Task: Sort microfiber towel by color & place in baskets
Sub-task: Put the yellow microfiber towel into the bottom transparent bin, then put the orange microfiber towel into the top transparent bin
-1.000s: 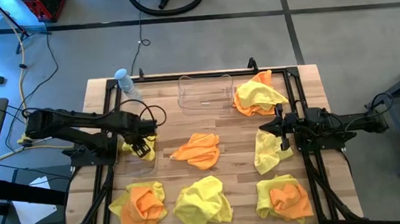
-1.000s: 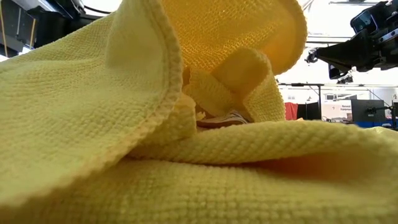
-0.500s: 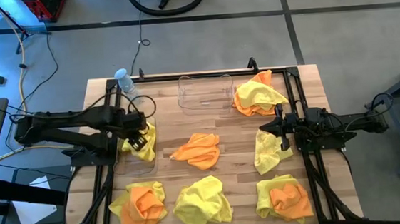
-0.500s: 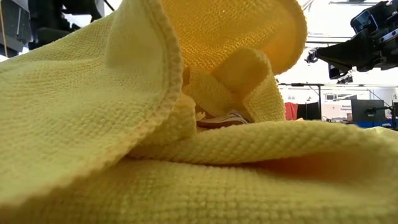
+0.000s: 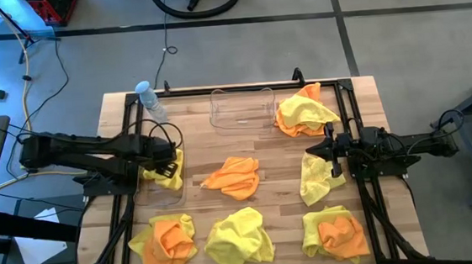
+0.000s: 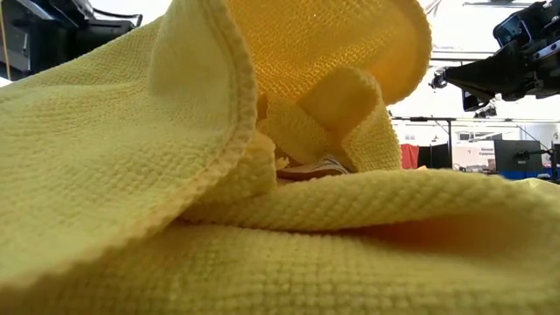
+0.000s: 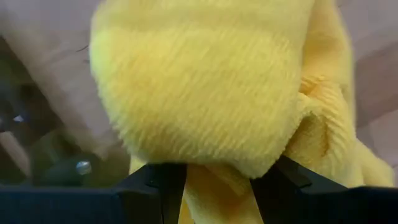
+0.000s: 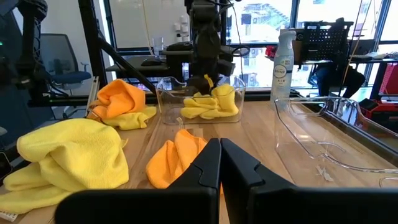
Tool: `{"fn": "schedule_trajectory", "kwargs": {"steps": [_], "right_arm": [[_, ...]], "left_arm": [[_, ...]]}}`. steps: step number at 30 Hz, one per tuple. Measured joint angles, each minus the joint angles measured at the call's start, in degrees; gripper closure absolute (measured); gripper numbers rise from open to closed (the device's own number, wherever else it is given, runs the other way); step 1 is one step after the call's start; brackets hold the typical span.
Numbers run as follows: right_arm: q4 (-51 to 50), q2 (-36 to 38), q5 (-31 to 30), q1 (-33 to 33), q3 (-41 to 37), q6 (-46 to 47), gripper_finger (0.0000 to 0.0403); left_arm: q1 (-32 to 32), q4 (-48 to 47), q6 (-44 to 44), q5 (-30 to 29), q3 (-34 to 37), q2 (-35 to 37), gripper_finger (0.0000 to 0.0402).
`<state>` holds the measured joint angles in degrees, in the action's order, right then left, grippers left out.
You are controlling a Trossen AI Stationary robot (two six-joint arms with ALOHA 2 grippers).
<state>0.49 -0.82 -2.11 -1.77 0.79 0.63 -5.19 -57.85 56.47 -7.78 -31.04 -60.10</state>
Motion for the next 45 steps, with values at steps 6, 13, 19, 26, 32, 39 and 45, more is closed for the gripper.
{"fn": "schedule_trajectory", "kwargs": {"steps": [6, 13, 19, 26, 32, 39, 45], "right_arm": [[0.0, 0.0, -0.2, 0.0, 0.0, 0.0, 0.0403], [0.0, 0.0, -0.2, 0.0, 0.0, 0.0, 0.0403], [0.0, 0.0, -0.2, 0.0, 0.0, 0.0, 0.0403], [0.0, 0.0, -0.2, 0.0, 0.0, 0.0, 0.0403], [0.0, 0.0, -0.2, 0.0, 0.0, 0.0, 0.0403], [0.0, 0.0, -0.1, 0.0, 0.0, 0.0, 0.0403], [0.0, 0.0, 0.2, 0.0, 0.0, 2.1, 0.0403]], "left_arm": [[0.0, -3.0, -1.3, 0.0, -4.2, 1.4, 0.0252], [0.0, -12.4, -6.9, -1.2, -13.2, 5.3, 0.0252], [2.2, -12.4, -13.8, -3.3, -17.2, 10.1, 0.0252], [8.6, -11.0, -16.6, -5.0, -17.3, 13.5, 0.0259], [16.2, -9.7, -16.9, -9.6, -17.3, 13.6, 0.0261], [24.0, -1.3, -21.9, -11.5, -17.3, 13.5, 0.0261], [28.7, 6.1, -25.4, -13.3, -14.5, 13.5, 0.0261]]}}
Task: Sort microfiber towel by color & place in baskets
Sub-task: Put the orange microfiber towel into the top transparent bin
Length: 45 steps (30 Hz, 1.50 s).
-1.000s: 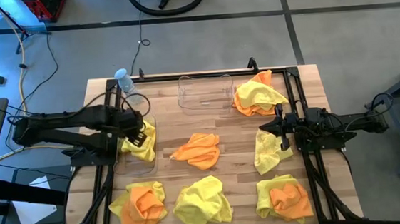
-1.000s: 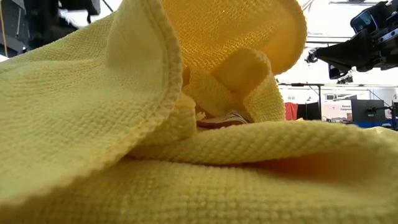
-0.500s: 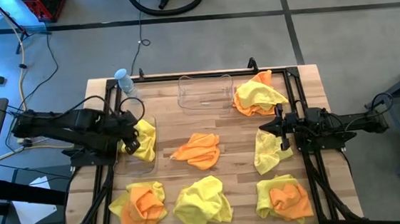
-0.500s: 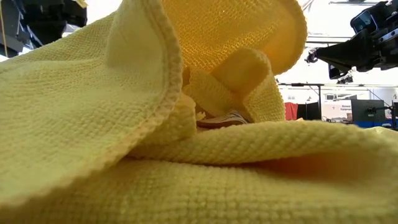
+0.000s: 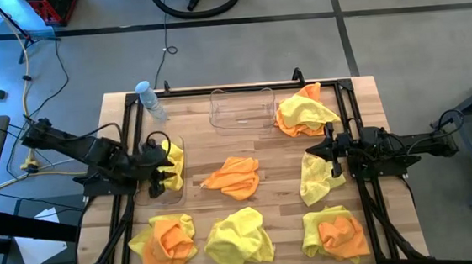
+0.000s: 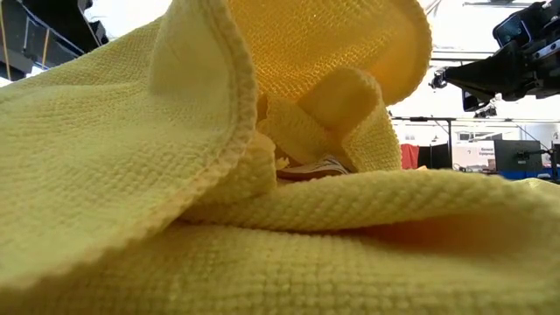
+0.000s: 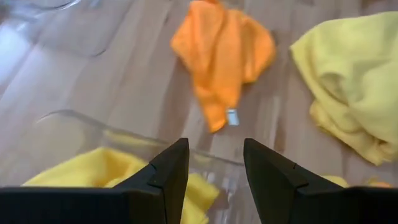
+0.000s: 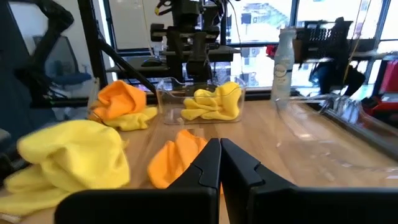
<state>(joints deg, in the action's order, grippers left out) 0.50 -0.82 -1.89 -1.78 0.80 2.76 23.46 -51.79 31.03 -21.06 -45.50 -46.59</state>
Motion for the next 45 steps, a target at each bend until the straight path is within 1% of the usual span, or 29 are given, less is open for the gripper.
{"fn": "schedule_trajectory", "kwargs": {"steps": [3, 8, 13, 16, 18, 20, 23, 26, 28, 32, 36, 38, 41, 43, 45], "right_arm": [[1.1, 0.0, -2.1, 0.1, 0.0, 1.3, 0.0403], [3.1, 0.0, -3.5, 0.3, 0.0, 1.6, 0.0403], [3.2, -1.8, -3.4, -0.1, 0.0, 12.4, 0.0403], [6.8, -6.5, -3.7, -1.6, 0.0, 14.2, 0.0403], [12.5, -11.5, -5.4, -3.0, 0.1, 13.7, 0.0403], [15.8, -17.3, -7.2, -4.5, 1.9, 11.6, 0.0403], [16.8, -27.8, -9.7, -6.3, 8.5, 9.1, 0.0403], [14.3, -39.6, -10.7, -7.0, 17.9, 7.4, 0.0403], [10.4, -47.5, -10.8, -7.0, 25.3, 5.8, 0.0403], [1.1, -62.5, -10.8, -6.6, 39.5, -1.2, 0.0403], [-7.0, -75.5, -10.8, -5.5, 52.4, -2.8, 0.0402], [-13.2, -81.2, -10.7, -5.0, 58.8, -2.8, 0.0399], [-21.8, -89.2, -7.3, -4.3, 67.9, -2.8, 0.0379], [-25.9, -93.9, -4.5, -3.8, 73.5, -2.8, 0.0355], [-30.3, -98.3, -3.5, -3.5, 78.8, -2.8, 0.0326]], "left_arm": [[1.6, 5.3, -1.2, 0.3, 3.5, 0.0, 0.0261], [3.1, 14.0, -0.8, 0.9, 9.7, 0.0, 0.0261], [3.6, 21.6, -1.3, 0.9, 13.7, 0.0, 0.0261], [3.6, 25.4, -3.6, 0.8, 15.6, 0.0, 0.0261], [3.6, 28.6, -5.8, 0.2, 16.7, 0.0, 0.0261], [3.6, 31.7, -8.2, -0.2, 17.9, 0.0, 0.0261], [3.6, 33.6, -9.5, -0.2, 18.8, 0.0, 0.0261], [3.6, 33.7, -9.2, -0.2, 18.8, 0.0, 0.0261], [3.6, 33.7, -9.2, -0.2, 18.8, 0.0, 0.0261], [3.6, 34.0, -9.3, -0.5, 18.8, 0.0, 0.0261], [3.6, 33.9, -8.7, 0.7, 18.7, 0.0, 0.0261], [3.6, 33.9, -8.5, 1.7, 18.8, 0.0, 0.0261], [3.6, 33.9, -8.2, 1.9, 18.8, 0.0, 0.0261], [3.6, 34.0, -8.2, 1.9, 18.7, 0.0, 0.0261], [3.6, 34.0, -8.1, 2.5, 18.7, 0.0, 0.0261]]}}
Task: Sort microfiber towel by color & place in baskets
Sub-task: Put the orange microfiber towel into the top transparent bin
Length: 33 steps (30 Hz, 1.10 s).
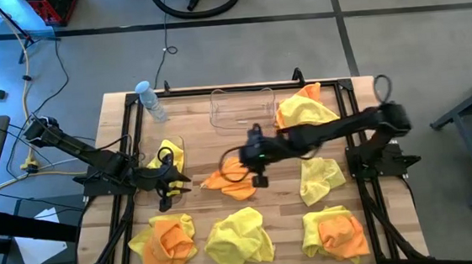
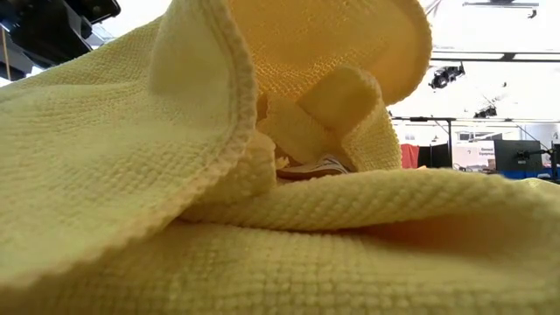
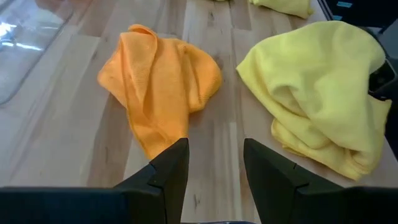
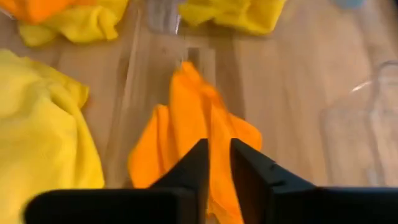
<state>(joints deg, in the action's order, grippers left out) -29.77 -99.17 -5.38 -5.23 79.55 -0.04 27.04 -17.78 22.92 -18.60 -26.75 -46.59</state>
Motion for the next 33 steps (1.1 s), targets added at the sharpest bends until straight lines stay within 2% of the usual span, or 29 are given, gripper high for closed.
{"fn": "schedule_trajectory", "kwargs": {"steps": [5, 11, 15, 20, 23, 25, 28, 32, 33], "right_arm": [[-9.5, -10.9, -0.1, 0.5, 10.7, -3.5, 0.0243], [-13.9, -21.9, 0.2, 0.3, 17.7, -9.4, 0.0161], [-16.5, -26.8, 0.3, 0.4, 19.5, -10.9, 0.0134], [-17.6, -30.2, 0.3, 0.8, 19.4, -10.9, 0.0132], [-18.0, -31.5, 0.5, 1.0, 19.4, -10.1, 0.0149], [-18.1, -31.7, 0.5, 0.9, 19.4, -9.9, 0.0177], [-18.0, -31.9, -0.3, 1.0, 19.3, -9.9, 0.0250], [-18.2, -30.7, -0.8, 1.2, 19.2, -10.2, 0.0369], [-18.2, -30.2, -0.7, 1.2, 19.1, -10.4, 0.0383]], "left_arm": [[0.0, 0.0, 0.5, 0.4, 0.0, 0.0, 0.0261], [0.0, 0.0, 0.5, 0.4, 0.0, 0.0, 0.0261], [0.0, 0.0, 0.5, 0.4, 0.0, 0.0, 0.0261], [0.0, 0.1, 0.5, 0.4, 0.0, 0.0, 0.0261], [0.0, 0.1, 0.5, 0.4, 0.0, 0.0, 0.0261], [0.0, 0.2, 0.5, 0.4, 0.0, 0.0, 0.0261], [0.0, 0.2, 0.6, 0.4, 0.0, 0.0, 0.0261], [0.0, 0.2, 0.9, 0.4, 0.0, 0.0, 0.0261], [0.0, 0.2, 0.9, 0.4, 0.0, 0.0, 0.0261]]}}
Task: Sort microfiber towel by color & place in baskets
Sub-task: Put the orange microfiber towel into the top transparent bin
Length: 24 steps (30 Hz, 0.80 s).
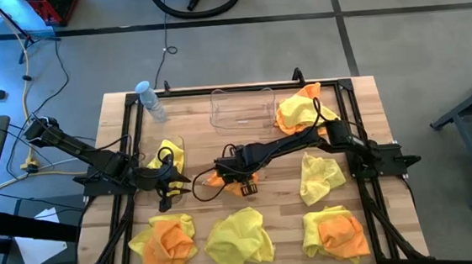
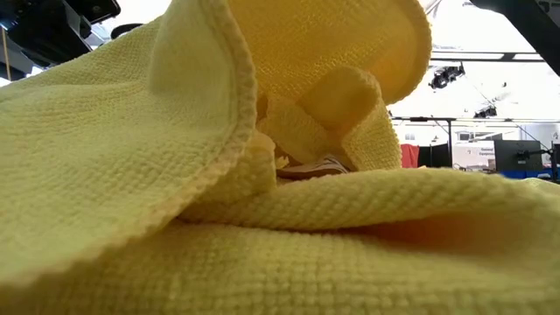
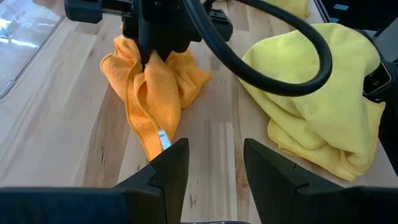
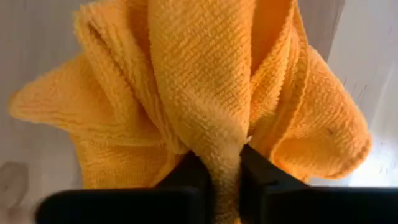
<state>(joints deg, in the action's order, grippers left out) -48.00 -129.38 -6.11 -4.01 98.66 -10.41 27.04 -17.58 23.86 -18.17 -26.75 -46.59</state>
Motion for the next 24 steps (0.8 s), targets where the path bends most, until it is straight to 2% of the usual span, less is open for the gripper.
{"fn": "schedule_trajectory", "kwargs": {"steps": [6, 10, 13, 20, 24], "right_arm": [[-1.5, 6.2, -0.5, 1.2, -0.5, 3.2, 0.0365], [-2.4, 11.3, -1.6, 2.9, -0.3, 2.8, 0.0390], [-2.4, 15.4, -1.6, 4.6, -0.4, 2.4, 0.0395], [-0.9, 23.2, -6.2, 11.3, -0.2, -1.5, 0.0398], [0.7, 24.7, -6.7, 17.3, -0.2, -3.5, 0.0398]], "left_arm": [[0.0, 0.0, 0.1, 0.0, 0.0, 0.0, 0.0261], [0.0, -0.1, 0.1, -0.3, 0.0, 0.0, 0.0261], [0.0, 0.0, 0.0, -0.3, 0.0, 0.0, 0.0261], [0.0, 0.0, 0.0, -0.4, 0.0, 0.0, 0.0261], [0.0, 0.3, 0.0, -0.7, 0.0, 0.0, 0.0261]]}}
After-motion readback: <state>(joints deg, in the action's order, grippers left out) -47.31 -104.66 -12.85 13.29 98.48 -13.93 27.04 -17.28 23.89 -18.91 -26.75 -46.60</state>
